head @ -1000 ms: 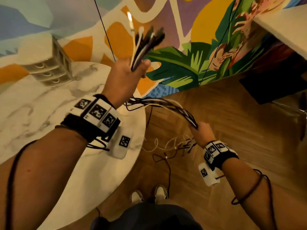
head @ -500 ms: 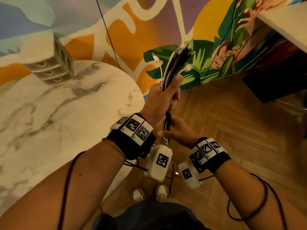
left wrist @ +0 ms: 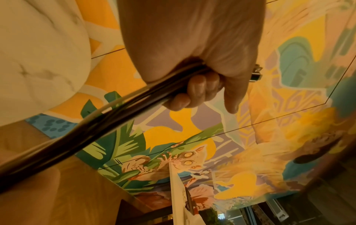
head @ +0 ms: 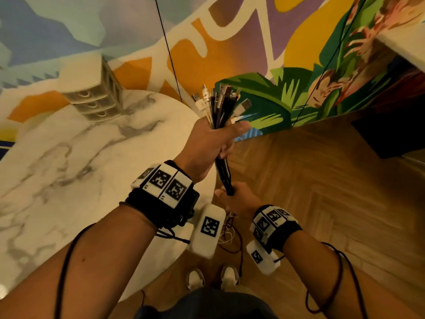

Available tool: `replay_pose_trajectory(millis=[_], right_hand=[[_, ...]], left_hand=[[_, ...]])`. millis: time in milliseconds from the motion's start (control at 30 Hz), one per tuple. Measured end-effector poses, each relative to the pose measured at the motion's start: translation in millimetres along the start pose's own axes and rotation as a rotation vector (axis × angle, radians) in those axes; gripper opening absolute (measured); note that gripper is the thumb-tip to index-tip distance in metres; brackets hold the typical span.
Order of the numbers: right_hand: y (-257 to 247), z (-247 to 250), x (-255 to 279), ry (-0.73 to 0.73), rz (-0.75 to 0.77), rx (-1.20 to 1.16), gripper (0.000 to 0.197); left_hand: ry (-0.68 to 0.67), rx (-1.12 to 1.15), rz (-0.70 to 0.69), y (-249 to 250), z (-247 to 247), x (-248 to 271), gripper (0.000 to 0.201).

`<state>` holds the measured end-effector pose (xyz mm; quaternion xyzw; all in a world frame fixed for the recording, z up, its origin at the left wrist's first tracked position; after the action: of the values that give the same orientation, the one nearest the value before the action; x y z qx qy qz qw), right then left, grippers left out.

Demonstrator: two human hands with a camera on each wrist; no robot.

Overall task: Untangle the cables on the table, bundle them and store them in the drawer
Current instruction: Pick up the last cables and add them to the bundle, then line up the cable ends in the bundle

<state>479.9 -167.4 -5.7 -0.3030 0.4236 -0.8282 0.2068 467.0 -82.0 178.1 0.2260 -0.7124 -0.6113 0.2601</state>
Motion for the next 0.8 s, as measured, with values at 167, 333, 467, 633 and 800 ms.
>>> replay_pose_trajectory(millis=[167,333,467,633,800], right_hand=[[-43.4,-0.2,4.5,-0.291,0.141,0.145,0.019],[-188.6,76.0,14.5,0.027,0.347,-0.455,0.033],[-242.6,61.3,38.9,-0.062,0.546,-0.224,0.039],[-240.2,58.1,48.1,0.081,0.670,-0.076,0.032],[-241.8,60.3,46.6,0.099,0.671,0.015,0.036]], left_hand=[[0.161,-0.029,0.007,-2.3,32.8,2.9,0.046],[0.238,-0.255,0.006,-14.2,53.4,18.1,0.022],[0.198,-0.271,-0.005,-12.0,53.2,25.6,0.036],[0.168,-0.328,-0.001,-5.4,60.1,24.1,0.017],[0.149,-0.398,-0.004,-2.1,55.5,22.4,0.004]])
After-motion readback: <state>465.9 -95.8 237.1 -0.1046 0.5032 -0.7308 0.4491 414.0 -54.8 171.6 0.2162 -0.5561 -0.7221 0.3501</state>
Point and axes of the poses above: each hand's wrist, its own x-axis away from the middle knuckle, its own z-axis out of the back of the hand, y = z × x, the point moved 8 cm from there along -x, towards the middle knuckle, and after that the axes turned 15 degrees about y, right-handed, at the moved point
